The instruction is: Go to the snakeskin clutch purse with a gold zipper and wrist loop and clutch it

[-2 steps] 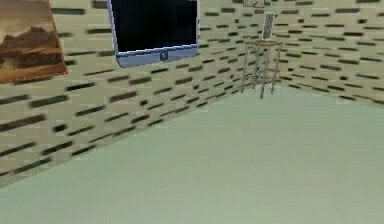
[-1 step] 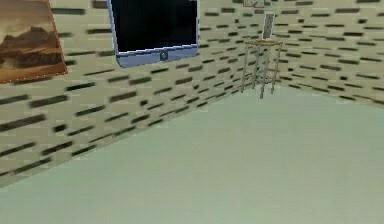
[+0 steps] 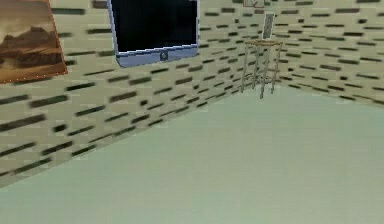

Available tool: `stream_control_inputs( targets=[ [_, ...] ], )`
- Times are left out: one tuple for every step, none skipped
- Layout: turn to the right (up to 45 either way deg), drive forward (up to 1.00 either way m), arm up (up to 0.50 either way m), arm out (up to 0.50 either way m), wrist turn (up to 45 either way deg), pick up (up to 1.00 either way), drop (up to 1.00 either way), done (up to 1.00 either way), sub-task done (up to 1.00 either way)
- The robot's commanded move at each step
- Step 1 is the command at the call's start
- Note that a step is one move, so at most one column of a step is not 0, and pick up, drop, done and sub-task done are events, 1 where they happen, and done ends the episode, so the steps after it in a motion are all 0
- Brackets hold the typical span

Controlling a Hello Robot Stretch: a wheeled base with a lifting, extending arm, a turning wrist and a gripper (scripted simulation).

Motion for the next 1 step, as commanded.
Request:
stream_control_inputs(
  targets=[
    [0.0,0.0,0.0,0.0,0.0,0.0,0.0,1.0,0.0]
  ],
)
